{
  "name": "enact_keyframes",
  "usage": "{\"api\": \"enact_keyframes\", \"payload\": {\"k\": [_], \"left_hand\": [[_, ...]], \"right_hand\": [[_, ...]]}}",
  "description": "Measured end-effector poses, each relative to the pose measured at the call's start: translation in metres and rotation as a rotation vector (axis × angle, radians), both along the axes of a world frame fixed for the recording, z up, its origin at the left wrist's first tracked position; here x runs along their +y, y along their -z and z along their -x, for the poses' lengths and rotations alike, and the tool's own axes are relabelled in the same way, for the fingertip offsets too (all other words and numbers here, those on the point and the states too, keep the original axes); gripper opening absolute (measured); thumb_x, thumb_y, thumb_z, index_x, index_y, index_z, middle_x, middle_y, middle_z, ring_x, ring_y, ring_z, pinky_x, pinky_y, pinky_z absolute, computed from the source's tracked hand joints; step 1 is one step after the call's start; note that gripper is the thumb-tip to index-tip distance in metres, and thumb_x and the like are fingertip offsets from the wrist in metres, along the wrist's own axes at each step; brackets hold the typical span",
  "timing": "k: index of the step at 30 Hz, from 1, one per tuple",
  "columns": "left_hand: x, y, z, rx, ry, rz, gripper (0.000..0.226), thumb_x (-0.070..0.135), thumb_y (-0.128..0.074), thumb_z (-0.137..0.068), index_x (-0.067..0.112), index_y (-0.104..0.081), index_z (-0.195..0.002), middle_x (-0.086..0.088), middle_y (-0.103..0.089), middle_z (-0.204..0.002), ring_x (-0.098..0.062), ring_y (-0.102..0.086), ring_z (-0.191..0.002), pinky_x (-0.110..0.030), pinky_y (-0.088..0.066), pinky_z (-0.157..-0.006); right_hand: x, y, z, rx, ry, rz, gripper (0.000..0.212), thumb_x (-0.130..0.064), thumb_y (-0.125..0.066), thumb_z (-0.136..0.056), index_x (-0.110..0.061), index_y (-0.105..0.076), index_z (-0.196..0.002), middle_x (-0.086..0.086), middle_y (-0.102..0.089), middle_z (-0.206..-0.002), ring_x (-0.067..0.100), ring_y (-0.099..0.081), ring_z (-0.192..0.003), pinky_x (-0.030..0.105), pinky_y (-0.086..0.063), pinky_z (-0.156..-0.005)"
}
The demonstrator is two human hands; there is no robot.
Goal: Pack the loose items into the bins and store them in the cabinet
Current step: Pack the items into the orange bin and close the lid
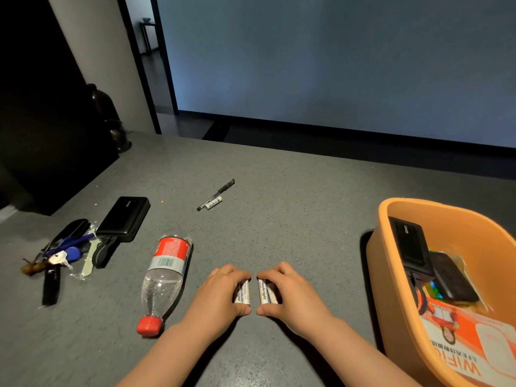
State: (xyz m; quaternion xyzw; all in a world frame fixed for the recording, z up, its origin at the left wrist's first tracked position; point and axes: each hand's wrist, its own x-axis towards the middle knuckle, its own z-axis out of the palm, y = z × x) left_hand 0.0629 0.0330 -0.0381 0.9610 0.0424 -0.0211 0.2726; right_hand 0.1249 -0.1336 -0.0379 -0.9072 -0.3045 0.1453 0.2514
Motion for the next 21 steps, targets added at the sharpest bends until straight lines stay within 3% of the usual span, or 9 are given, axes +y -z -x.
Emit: {"api": "enact_keyframes", "payload": {"k": [4,13,21], "left_hand": [[0.001,0.002,0.003,-0.009,-0.008,-0.003,0.065,0.034,-0.077,-0.073,0.032,-0.048,-0.132,0.014,-0.048,-0.118,-0.008,-0.041,-0.114,-0.025,-0.038,-0.095],[-0.001,0.001,0.004,-0.016,-0.015,-0.007,0.064,0.038,-0.077,-0.073,0.033,-0.049,-0.131,0.015,-0.048,-0.116,-0.007,-0.042,-0.114,-0.022,-0.037,-0.089],[-0.005,-0.001,0.007,-0.009,-0.008,0.034,0.063,0.038,-0.077,-0.072,0.032,-0.051,-0.129,0.015,-0.05,-0.118,-0.006,-0.045,-0.114,-0.019,-0.036,-0.089]], "right_hand": [[0.001,-0.001,0.0,-0.019,0.006,0.006,0.066,-0.04,-0.08,-0.07,-0.031,-0.052,-0.129,-0.011,-0.049,-0.113,0.01,-0.051,-0.104,0.021,-0.034,-0.078],[-0.013,-0.009,0.005,0.045,-0.014,0.047,0.073,-0.032,-0.087,-0.062,-0.027,-0.055,-0.127,-0.007,-0.048,-0.118,0.013,-0.051,-0.107,0.024,-0.042,-0.091],[-0.021,-0.005,0.01,0.057,-0.014,-0.006,0.062,-0.034,-0.083,-0.068,-0.028,-0.056,-0.124,-0.011,-0.048,-0.109,0.009,-0.049,-0.098,0.022,-0.042,-0.086]]}}
